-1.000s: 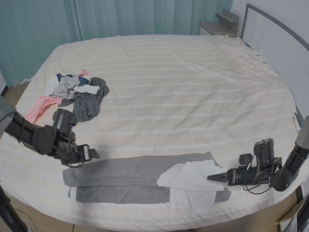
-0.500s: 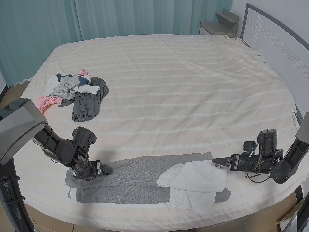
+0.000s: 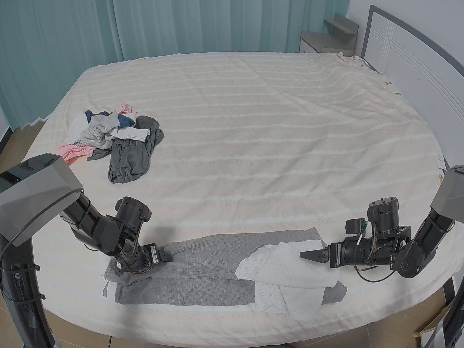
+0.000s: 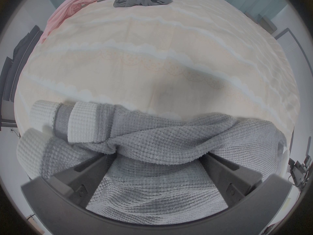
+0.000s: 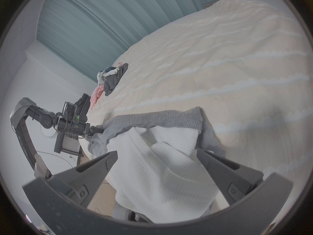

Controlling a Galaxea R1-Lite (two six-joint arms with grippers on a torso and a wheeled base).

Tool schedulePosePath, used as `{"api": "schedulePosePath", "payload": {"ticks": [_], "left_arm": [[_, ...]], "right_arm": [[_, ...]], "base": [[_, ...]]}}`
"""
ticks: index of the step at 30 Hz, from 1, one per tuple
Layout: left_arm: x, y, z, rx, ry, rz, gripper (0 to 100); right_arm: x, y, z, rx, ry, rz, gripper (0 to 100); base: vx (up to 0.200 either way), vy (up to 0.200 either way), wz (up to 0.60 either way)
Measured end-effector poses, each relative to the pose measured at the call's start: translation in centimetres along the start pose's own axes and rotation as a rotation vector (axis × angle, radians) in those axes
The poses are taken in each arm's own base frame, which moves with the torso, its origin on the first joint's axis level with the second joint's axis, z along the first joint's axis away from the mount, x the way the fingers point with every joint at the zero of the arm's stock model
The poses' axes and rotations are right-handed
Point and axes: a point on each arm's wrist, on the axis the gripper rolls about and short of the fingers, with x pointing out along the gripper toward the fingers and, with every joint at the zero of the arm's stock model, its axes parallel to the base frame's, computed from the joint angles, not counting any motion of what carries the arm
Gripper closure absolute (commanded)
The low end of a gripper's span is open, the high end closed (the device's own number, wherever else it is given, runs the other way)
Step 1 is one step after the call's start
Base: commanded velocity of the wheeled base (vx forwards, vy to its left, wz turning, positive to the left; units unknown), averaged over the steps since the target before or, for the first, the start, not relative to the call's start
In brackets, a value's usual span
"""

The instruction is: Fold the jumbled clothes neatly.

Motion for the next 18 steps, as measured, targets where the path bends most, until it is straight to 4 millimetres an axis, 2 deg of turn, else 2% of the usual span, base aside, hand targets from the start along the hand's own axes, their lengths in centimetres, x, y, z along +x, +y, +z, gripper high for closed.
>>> {"api": "schedulePosePath", "payload": {"ticks": [10,18], "left_arm": [[0.2,0.0,-0.2,-0.017,-0.007,-0.008,0],[0.2,-0.1,-0.3,-0.017,-0.005,-0.008,0]], "right_arm": [[-0.8,1.1,-1.1,-0.044,0.034,0.019,0],[-0.1,1.9,-2.1,-0.083,0.080,0.046,0]], "base": [[0.000,0.000,0.00],[0.000,0.000,0.00]]}}
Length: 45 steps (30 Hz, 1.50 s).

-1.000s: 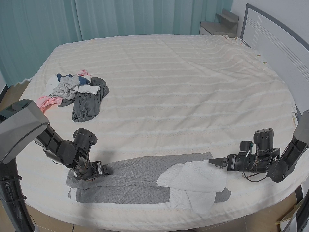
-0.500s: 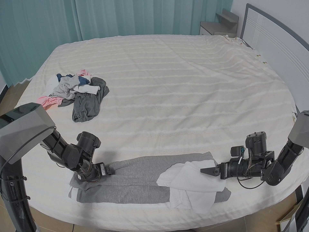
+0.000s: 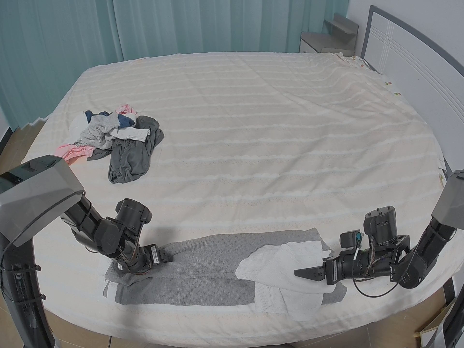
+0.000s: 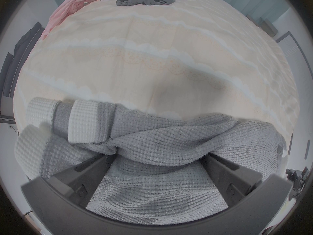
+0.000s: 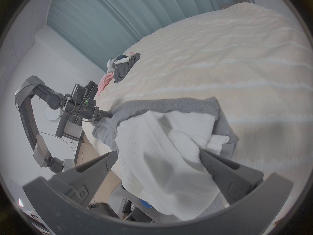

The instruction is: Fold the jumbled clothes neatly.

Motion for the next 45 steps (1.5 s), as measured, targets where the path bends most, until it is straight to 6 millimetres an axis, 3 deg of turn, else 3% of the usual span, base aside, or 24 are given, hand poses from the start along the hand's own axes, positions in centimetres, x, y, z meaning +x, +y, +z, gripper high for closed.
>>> {"api": "schedulePosePath", "payload": {"ticks": [2,3,21,45], "left_arm": [[0.0,0.0,0.0,0.000,0.000,0.000,0],[0.0,0.0,0.0,0.000,0.000,0.000,0],[0.0,0.0,0.0,0.002,0.002,0.000,0],[0.1,-0.1,-0.1,0.005,0.004,0.001,0]], "right_arm": [[0.2,-0.1,-0.2,-0.012,0.011,0.000,0],[0.3,-0.1,-0.3,-0.013,0.016,0.000,100],[0.3,-0.2,-0.4,-0.008,0.019,-0.008,100],[-2.6,0.3,1.6,-0.047,-0.138,-0.051,100]], "base": [[0.000,0.000,0.00],[0.000,0.000,0.00],[0.000,0.000,0.00],[0.000,0.000,0.00]]}}
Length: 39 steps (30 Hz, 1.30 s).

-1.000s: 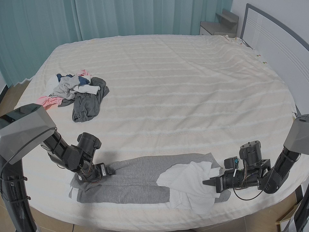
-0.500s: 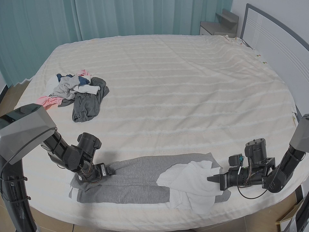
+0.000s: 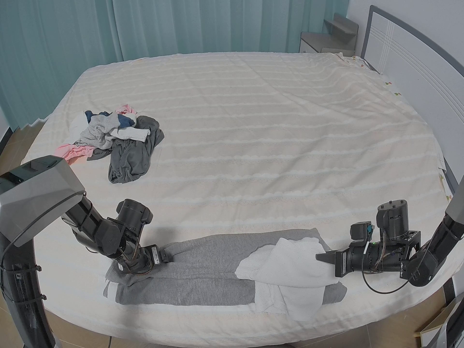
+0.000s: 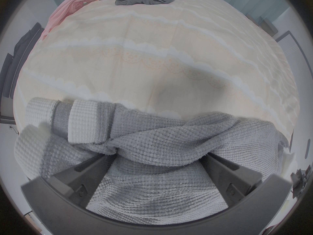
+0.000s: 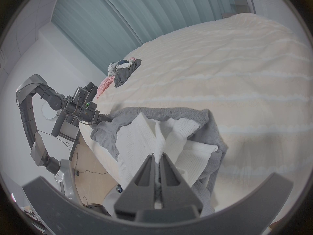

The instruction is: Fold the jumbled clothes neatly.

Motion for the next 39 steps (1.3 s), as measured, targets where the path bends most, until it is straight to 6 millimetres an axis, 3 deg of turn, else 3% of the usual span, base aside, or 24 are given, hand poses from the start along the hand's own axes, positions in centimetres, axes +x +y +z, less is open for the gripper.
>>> {"api": "schedulePosePath", "payload": {"ticks": [7,16,27,39], "left_arm": [[0.0,0.0,0.0,0.001,0.001,0.000,0],[0.0,0.0,0.0,0.001,0.000,-0.001,0],[0.0,-0.1,-0.1,0.003,0.001,-0.001,0],[0.0,-0.1,-0.1,0.003,0.001,-0.001,0]], "right_arm": [[0.5,0.5,1.3,-0.036,-0.074,0.021,100],[3.1,0.5,2.9,-0.055,-0.096,0.038,100],[6.0,-0.7,4.9,-0.033,-0.064,-0.009,100],[7.8,-2.0,5.3,-0.010,-0.028,-0.060,100]], "base": [[0.000,0.000,0.00],[0.000,0.000,0.00],[0.000,0.000,0.00],[0.000,0.000,0.00]]}}
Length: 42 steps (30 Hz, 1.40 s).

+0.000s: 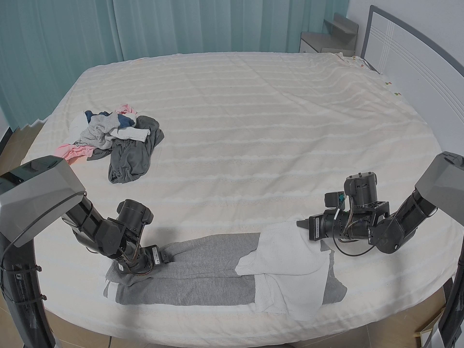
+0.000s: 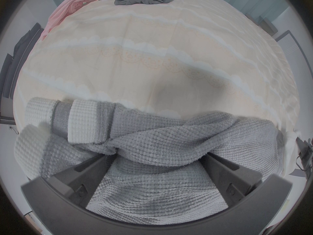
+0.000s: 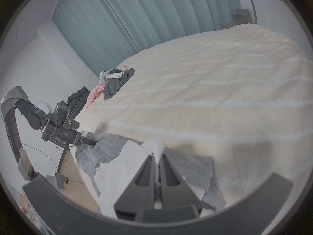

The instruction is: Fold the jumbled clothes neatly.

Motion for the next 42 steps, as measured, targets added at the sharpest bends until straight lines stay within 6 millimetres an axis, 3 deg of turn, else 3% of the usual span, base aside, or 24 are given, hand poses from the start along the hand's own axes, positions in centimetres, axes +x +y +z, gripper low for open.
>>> {"api": "schedulePosePath", "payload": {"ticks": [14,15,23,29,35,42], "left_arm": [[0.0,0.0,0.0,0.000,0.000,-0.001,0],[0.0,0.0,0.0,0.000,0.000,-0.001,0],[0.0,0.0,0.0,0.000,0.000,-0.001,0],[0.0,0.0,0.0,0.000,-0.001,0.000,0],[0.0,0.0,0.0,0.000,0.000,0.000,0],[0.0,0.0,0.0,-0.001,-0.002,0.000,0]], "right_arm": [[1.9,-1.0,-1.3,0.022,0.042,-0.017,100],[2.0,-1.1,-1.4,0.024,0.043,-0.024,0],[2.5,-1.6,-1.8,0.032,0.050,-0.051,0],[1.9,-2.6,-1.1,0.041,0.012,-0.120,0],[-0.5,-3.6,0.0,0.064,-0.031,-0.165,0],[-3.8,-2.5,-0.6,0.091,-0.018,-0.164,0]], "base": [[0.000,0.000,0.00],[0.000,0.000,0.00],[0.000,0.000,0.00],[0.000,0.000,0.00],[0.000,0.000,0.00],[0.000,0.000,0.00]]}}
